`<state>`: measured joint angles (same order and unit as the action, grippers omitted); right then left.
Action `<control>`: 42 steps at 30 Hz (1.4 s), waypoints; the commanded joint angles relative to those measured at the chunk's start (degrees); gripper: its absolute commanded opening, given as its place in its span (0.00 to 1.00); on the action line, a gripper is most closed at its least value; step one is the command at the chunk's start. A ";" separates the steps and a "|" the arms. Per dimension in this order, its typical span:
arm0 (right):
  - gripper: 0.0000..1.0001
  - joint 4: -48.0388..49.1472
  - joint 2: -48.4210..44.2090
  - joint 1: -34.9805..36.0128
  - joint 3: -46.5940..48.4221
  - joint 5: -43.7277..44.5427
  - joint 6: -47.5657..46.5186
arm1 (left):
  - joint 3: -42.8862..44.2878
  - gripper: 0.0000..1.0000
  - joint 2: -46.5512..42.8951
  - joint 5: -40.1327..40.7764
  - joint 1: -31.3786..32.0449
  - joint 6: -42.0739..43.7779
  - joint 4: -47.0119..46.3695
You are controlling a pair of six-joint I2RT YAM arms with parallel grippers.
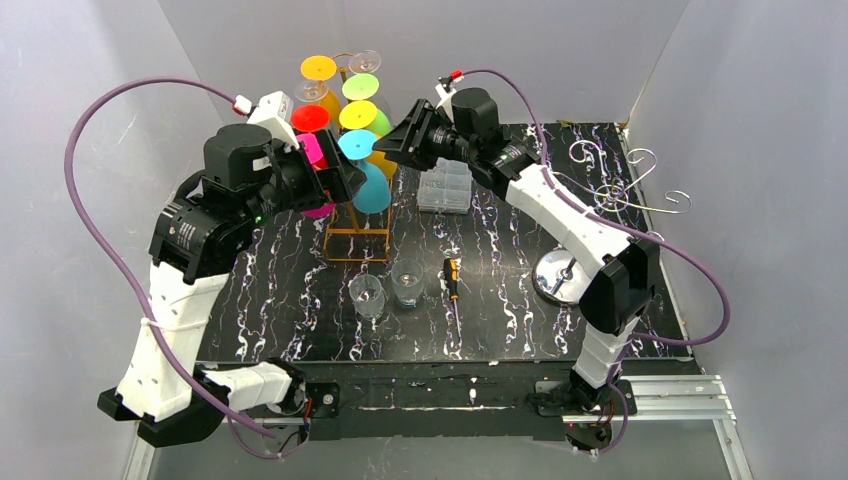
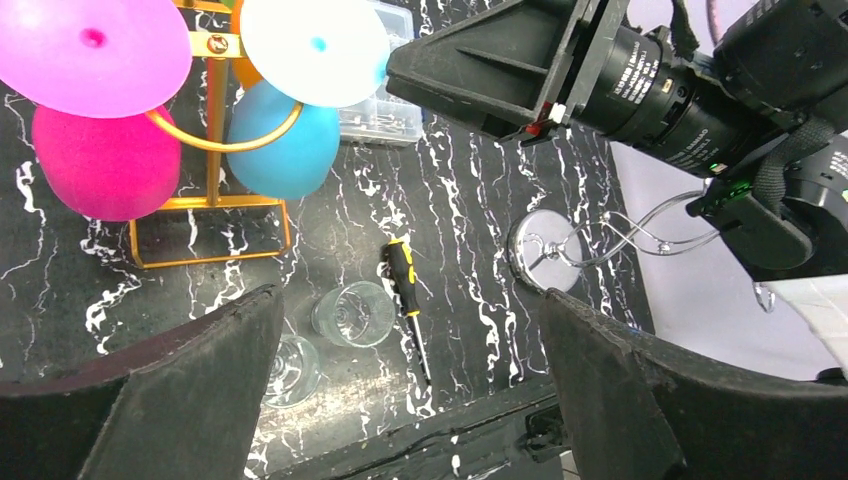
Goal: Take the wine glass off the wine glass rack
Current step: Place the wine glass at the center of the board, then pick up the wine glass from the wine rack.
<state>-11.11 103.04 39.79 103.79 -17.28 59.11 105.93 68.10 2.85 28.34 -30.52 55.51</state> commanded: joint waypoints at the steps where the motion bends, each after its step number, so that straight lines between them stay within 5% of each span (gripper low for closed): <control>1: 0.53 5.17 0.19 0.55 2.83 0.41 2.30 | -0.08 0.98 -0.63 -1.59 -0.96 -0.41 -1.80; 42: 0.17 7.19 -0.30 1.17 2.61 1.86 8.37 | -3.02 0.98 -0.90 -6.02 -3.29 -1.86 -3.66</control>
<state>-8.01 105.80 40.64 106.41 -15.55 66.08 103.57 68.03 -2.37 25.58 -32.18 52.62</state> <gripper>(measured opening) 0.190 0.982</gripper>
